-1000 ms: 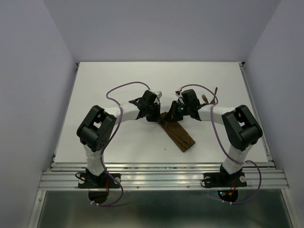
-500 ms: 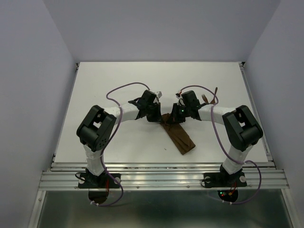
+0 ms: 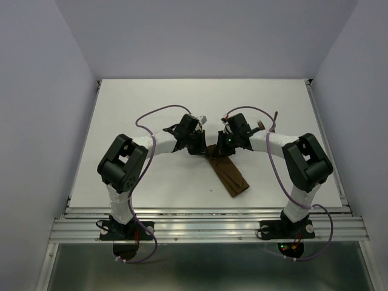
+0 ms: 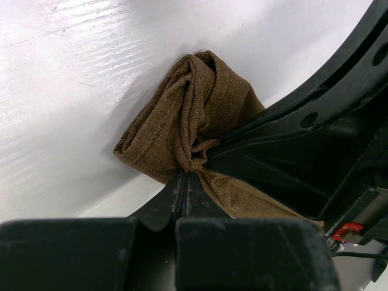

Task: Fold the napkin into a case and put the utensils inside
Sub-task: Stuff the top corner of the smaller-rectangle-folded napkin into the folded napkin.

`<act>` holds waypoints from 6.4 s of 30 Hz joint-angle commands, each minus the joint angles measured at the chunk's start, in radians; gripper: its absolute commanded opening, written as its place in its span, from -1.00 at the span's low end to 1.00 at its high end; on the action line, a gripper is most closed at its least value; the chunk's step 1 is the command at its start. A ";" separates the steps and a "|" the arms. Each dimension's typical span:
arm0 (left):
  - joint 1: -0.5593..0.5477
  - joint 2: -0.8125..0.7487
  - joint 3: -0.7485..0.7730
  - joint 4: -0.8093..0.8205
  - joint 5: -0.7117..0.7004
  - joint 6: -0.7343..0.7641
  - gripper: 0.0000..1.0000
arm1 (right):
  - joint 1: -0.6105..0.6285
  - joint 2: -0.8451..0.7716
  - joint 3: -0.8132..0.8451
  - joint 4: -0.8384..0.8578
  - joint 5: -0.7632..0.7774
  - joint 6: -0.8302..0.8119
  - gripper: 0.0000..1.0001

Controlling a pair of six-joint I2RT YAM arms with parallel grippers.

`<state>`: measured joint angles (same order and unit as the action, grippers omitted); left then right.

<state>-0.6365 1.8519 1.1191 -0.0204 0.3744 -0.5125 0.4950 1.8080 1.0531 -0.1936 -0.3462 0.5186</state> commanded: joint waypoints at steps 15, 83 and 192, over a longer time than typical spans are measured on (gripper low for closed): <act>0.006 -0.034 -0.030 0.056 0.023 -0.041 -1.00 | 0.010 -0.141 -0.005 -0.101 0.073 -0.042 -0.99; 0.021 -0.019 -0.042 0.076 0.035 -0.107 -1.00 | 0.056 -0.115 0.054 -0.285 0.170 -0.180 -0.99; 0.014 -0.042 0.008 0.046 0.083 -0.115 -1.00 | 0.125 -0.154 -0.041 0.028 0.223 0.037 -0.79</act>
<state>-0.6155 1.8420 1.1034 0.0101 0.4374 -0.6277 0.6106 1.6703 1.0065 -0.1970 -0.1276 0.5541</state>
